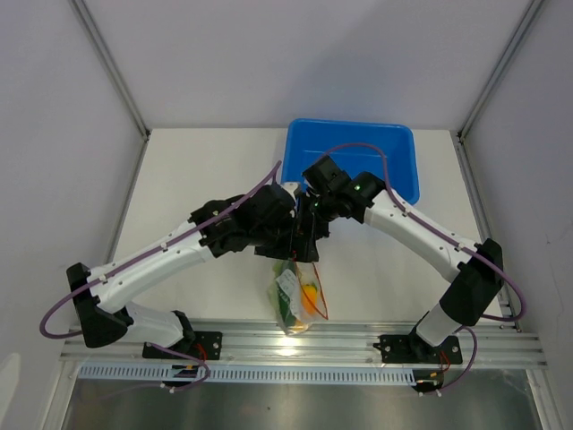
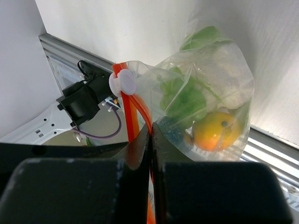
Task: Place the food in the zip-top bag and seal the zipper
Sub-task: Zip the zipper food storage bag at the center of the board.
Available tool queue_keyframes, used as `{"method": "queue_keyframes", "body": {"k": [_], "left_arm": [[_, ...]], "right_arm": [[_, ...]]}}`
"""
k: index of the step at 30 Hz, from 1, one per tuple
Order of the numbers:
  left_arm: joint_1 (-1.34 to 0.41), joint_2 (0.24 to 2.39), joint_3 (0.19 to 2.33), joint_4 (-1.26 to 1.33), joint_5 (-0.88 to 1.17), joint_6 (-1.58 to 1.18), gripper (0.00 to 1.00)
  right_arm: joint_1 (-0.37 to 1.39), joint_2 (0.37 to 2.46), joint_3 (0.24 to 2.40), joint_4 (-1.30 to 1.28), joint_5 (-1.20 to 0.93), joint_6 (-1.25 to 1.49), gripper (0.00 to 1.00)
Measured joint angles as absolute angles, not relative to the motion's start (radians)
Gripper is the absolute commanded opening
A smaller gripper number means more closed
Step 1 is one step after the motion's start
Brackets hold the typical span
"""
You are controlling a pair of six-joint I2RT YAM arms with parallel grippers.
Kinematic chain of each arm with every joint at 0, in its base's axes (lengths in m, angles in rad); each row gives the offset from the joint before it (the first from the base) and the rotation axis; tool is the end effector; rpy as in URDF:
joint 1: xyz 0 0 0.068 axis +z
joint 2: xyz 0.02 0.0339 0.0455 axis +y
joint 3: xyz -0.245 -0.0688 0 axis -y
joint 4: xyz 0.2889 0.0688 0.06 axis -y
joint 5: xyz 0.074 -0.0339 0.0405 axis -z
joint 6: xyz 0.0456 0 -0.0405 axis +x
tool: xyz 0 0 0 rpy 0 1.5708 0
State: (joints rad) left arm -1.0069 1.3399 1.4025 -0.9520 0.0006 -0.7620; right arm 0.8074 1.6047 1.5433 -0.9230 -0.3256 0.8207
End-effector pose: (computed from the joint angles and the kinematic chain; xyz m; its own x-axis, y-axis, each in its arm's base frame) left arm 0.1731 -0.2737 0.3371 -0.8840 0.1061 -0.4554 0.3250 0.8396 -0.4352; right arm 0.2558 0.2884 0.3029 -0.9829 -0.0246 -0.1823 -0.1288 0.7997 0.5865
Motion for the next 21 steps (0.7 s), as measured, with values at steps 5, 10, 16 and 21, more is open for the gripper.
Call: {"method": "queue_keyframes", "body": {"k": [5,10,16,21], "left_arm": [[-1.028,1.339,1.404,-0.934,-0.025,-0.806,0.98],[-1.029,1.343,1.404,-0.929,-0.023,-0.839,0.97],[-1.029,1.354,1.398,-0.922,-0.02,-0.866,0.79],[-1.034,1.354,1.386,-0.907,-0.003,-0.873,0.49]], "right_arm": [[0.815,1.598,1.543,-0.925,-0.284,0.856,0.0],[0.822,1.568,1.543,-0.926,-0.247,0.9,0.0],[0.847,1.55,1.543,-0.928,-0.199,0.963,0.04],[0.856,1.55,1.542,-0.928,-0.167,0.997,0.04]]}}
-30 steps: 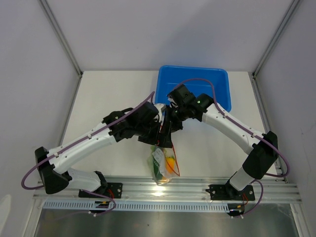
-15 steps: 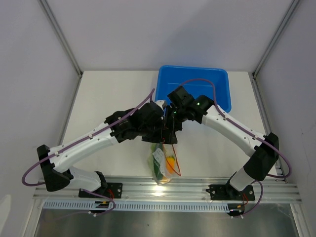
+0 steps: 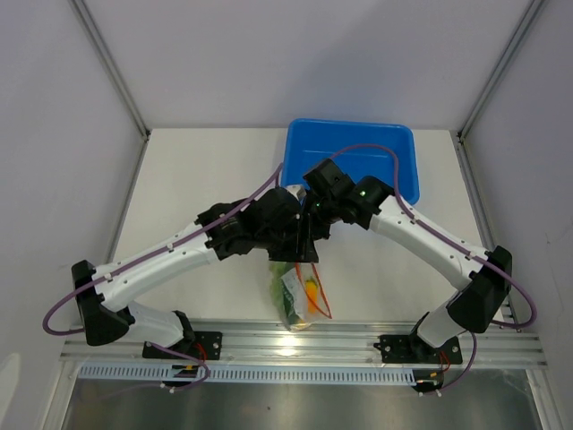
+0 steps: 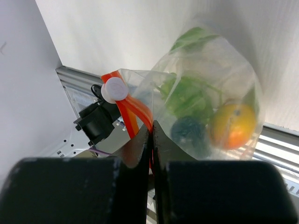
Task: Place the food in the zip-top bag and seal the zipper
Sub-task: Zip the zipper food storage bag at the center of the board.
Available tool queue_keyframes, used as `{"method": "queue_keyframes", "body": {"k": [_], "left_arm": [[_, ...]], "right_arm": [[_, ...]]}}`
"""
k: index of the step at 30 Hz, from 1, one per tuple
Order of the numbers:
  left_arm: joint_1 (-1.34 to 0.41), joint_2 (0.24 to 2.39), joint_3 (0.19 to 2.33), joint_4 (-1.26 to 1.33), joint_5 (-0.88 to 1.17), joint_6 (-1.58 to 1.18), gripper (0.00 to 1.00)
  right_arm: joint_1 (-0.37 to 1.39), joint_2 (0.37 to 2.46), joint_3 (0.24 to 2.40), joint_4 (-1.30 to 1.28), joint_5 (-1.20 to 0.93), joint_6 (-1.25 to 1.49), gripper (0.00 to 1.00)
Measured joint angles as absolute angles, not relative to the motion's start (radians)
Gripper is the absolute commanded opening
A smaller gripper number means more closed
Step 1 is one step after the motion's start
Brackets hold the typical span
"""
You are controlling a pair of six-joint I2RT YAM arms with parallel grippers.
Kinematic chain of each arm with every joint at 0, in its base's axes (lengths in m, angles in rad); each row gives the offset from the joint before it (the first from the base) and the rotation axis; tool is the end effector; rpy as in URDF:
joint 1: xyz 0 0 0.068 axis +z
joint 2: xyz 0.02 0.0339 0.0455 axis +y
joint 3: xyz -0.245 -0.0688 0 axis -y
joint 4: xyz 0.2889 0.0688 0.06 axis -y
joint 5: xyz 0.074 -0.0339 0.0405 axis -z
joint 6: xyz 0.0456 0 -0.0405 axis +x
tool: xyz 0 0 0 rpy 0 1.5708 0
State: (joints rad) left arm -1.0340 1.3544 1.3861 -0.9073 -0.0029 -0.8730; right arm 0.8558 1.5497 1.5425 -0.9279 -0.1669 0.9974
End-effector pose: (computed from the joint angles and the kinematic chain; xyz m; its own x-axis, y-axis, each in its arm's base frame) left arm 0.1693 -0.2843 0.3301 -0.9101 0.0309 -0.4133 0.2506 0.8353 -0.4894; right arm 0.2400 0.2880 0.3206 -0.9660 0.1509 -0.2098 0.0042 0.8207 0.5713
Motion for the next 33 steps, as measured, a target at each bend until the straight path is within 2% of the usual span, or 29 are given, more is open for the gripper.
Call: {"method": "queue_keyframes", "body": {"k": [9,12,17,18,19,29,33], "left_arm": [[-1.045,1.355,1.376,-0.85,0.03,-0.872,0.24],[-1.046,1.356,1.375,-0.848,0.033,-0.871,0.18],[-1.046,1.362,1.375,-0.85,0.033,-0.871,0.14],[-1.046,1.365,1.375,-0.85,0.033,-0.871,0.05],[-1.046,1.367,1.375,-0.852,0.033,-0.871,0.01],[-1.046,1.375,1.374,-0.867,0.033,-0.859,0.01],[-1.046,1.369,1.362,-0.856,0.033,-0.846,0.01]], "right_arm": [[0.862,1.549,1.535,-0.922,-0.124,1.036,0.05],[0.862,1.549,1.531,-0.921,-0.12,1.04,0.05],[0.862,1.549,1.523,-0.919,-0.12,1.04,0.04],[0.862,1.549,1.521,-0.918,-0.121,1.04,0.04],[0.862,1.549,1.519,-0.918,-0.12,1.04,0.04],[0.855,1.546,1.494,-0.9,-0.128,1.044,0.02],[0.855,1.546,1.493,-0.899,-0.129,1.039,0.07]]}}
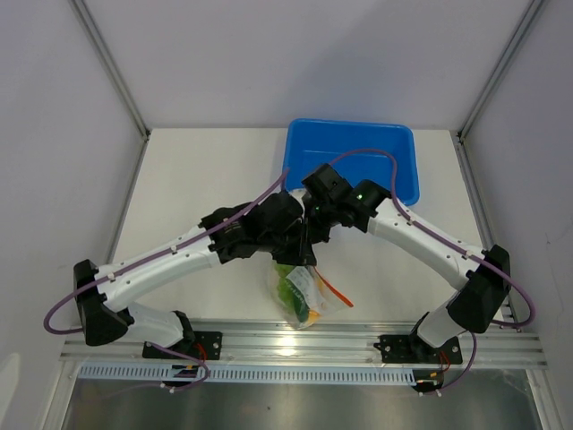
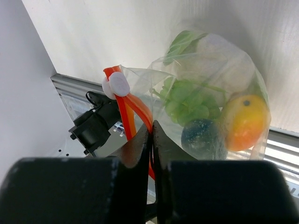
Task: Place the food in the zip-top bag and seal the zipper
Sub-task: Zip the zipper food storage bag at the center of the board.
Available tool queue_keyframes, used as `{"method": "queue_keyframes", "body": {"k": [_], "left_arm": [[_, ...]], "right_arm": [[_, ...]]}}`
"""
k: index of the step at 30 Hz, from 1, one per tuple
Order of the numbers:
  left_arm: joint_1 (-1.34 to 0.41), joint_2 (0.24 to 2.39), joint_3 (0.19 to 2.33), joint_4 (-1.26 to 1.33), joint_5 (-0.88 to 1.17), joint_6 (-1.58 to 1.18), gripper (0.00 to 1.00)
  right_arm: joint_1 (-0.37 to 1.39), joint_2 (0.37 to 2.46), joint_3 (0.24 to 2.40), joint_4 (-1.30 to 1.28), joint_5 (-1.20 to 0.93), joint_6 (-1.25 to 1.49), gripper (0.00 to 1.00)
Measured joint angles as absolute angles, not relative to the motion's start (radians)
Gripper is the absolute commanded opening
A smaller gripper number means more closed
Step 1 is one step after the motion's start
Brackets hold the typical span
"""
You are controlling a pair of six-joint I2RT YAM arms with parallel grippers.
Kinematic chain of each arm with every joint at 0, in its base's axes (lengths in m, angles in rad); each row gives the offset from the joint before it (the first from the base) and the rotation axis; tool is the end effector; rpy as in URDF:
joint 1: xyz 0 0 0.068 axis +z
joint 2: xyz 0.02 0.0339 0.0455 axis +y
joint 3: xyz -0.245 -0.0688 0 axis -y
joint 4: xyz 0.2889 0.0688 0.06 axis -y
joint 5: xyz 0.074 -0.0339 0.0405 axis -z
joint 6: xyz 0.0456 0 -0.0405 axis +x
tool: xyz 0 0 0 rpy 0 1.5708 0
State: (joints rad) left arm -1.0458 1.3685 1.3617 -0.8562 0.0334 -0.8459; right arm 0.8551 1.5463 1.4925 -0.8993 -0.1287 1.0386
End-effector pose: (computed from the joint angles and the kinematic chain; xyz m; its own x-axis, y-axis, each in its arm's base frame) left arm 0.1680 -0.2931 0.3207 -0.9080 0.0750 -0.4121 0.2956 0.8119 -0.5035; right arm 0.2415 0.2866 0.3056 -0.9583 0.2002 -0.2037 0.0564 0.8318 0.5521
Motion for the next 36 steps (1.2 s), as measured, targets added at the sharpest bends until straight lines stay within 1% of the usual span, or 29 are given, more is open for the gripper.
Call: {"method": "queue_keyframes", "body": {"k": [1,2,4,6,7,8,10,11,12,13,22,27,31,33,34,36], "left_arm": [[-1.046,1.357,1.343,-0.839,0.034,-0.841,0.01],[-1.046,1.344,1.327,-0.828,0.033,-0.838,0.01],[-1.046,1.305,1.281,-0.832,0.03,-0.832,0.01],[-1.042,1.272,1.234,-0.861,0.023,-0.83,0.01],[-1.04,1.26,1.214,-0.877,0.019,-0.83,0.01],[-1.038,1.251,1.198,-0.887,0.017,-0.83,0.0],[-1.038,1.237,1.172,-0.9,0.01,-0.83,0.01],[-1.038,1.228,1.161,-0.9,0.008,-0.83,0.01],[-1.038,1.22,1.151,-0.901,0.006,-0.83,0.01],[-1.038,1.211,1.143,-0.9,0.005,-0.83,0.01],[-1.034,1.131,1.106,-0.889,-0.005,-0.828,0.01],[-1.034,1.11,1.081,-0.876,0.005,-0.827,0.0],[-1.034,1.083,1.061,-0.866,0.014,-0.823,0.01],[-1.034,1.071,1.055,-0.865,0.015,-0.82,0.01],[-1.034,1.065,1.052,-0.862,0.015,-0.819,0.01],[-1.034,1.053,1.045,-0.854,0.022,-0.818,0.0]], "right_arm": [[0.855,1.546,1.493,-0.899,-0.13,1.036,0.1],[0.855,1.546,1.493,-0.898,-0.131,1.033,0.18],[0.851,1.543,1.493,-0.897,-0.14,1.019,0.27],[0.846,1.531,1.497,-0.9,-0.152,1.0,0.41],[0.843,1.523,1.502,-0.902,-0.156,0.991,0.45],[0.841,1.515,1.511,-0.903,-0.16,0.983,0.46],[0.84,1.501,1.528,-0.903,-0.167,0.965,0.53],[0.841,1.494,1.533,-0.902,-0.168,0.957,0.53],[0.841,1.487,1.539,-0.902,-0.17,0.947,0.63],[0.841,1.481,1.544,-0.902,-0.171,0.944,0.99],[0.823,1.447,1.552,-0.918,-0.139,0.773,0.99],[0.735,1.378,1.455,-0.838,-0.258,0.688,0.99],[0.7,1.392,1.423,-0.817,-0.317,0.643,0.99],[0.703,1.404,1.423,-0.813,-0.337,0.619,0.93],[0.705,1.411,1.428,-0.814,-0.344,0.609,0.84],[0.708,1.436,1.45,-0.818,-0.359,0.589,0.75]]}}
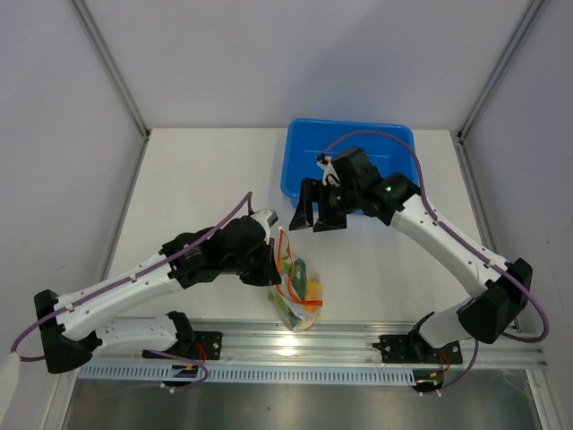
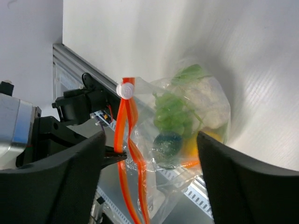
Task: Place the food in the zip-top bag and seal the zipper
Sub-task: Zip the zipper food storage bag at the center of the board.
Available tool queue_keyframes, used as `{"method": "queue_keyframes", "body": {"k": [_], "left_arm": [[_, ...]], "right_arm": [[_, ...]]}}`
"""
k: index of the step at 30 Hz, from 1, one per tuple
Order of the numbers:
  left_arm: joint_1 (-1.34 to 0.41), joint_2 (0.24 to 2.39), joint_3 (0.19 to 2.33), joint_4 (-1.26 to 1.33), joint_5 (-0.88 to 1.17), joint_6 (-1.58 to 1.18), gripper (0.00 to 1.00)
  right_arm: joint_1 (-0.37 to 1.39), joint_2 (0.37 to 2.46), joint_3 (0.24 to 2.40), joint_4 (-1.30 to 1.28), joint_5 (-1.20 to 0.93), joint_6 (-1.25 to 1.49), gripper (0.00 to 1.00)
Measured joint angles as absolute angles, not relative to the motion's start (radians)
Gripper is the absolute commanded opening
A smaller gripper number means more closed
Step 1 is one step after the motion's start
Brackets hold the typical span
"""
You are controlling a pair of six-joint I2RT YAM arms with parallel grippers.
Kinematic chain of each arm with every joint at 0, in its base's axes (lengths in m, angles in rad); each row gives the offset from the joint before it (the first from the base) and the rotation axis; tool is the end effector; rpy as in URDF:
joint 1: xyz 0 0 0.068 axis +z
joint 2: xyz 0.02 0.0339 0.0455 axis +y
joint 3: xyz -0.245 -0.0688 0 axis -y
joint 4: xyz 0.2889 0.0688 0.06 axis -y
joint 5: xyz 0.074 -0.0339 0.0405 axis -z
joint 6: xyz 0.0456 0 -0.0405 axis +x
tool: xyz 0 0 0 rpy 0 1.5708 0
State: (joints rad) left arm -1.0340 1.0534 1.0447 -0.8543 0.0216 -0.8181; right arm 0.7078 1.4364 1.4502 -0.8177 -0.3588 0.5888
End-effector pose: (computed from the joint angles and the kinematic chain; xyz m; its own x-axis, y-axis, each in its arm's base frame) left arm 0.1352 -0.2291 0.2931 -0.8979 0.0820 -0.4325 0.3087 0.8178 -0.4857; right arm 0.2602 0.2437 0.3362 -0.8959 -0.0822 -0.4366 -0.3564 0.7199 0.5956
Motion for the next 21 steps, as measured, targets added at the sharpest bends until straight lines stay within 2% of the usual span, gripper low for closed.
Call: {"method": "queue_keyframes", "body": {"k": [1,3,17,20,21], "left_arm": [[-1.034,1.048,1.041,-0.853,0.023,-0.818,0.0],[-1.034,1.042,1.039,-0.851,0.028,-0.817,0.0],[-1.034,1.025,1.026,-0.846,0.03,-0.811,0.01],[-1.034,1.019,1.026,-0.847,0.03,-0.811,0.01],[-1.034,1.016,1.026,-0.847,0.03,-0.811,0.01]], "right_arm": [[0.708,1.453,1.465,-0.818,-0.369,0.582,0.65],[0.708,1.482,1.483,-0.815,-0.392,0.571,0.61],[0.803,1.568,1.505,-0.823,-0.447,0.548,0.45],[0.816,1.585,1.511,-0.826,-0.446,0.547,0.32],[0.818,1.592,1.512,-0.829,-0.445,0.549,0.24]]}}
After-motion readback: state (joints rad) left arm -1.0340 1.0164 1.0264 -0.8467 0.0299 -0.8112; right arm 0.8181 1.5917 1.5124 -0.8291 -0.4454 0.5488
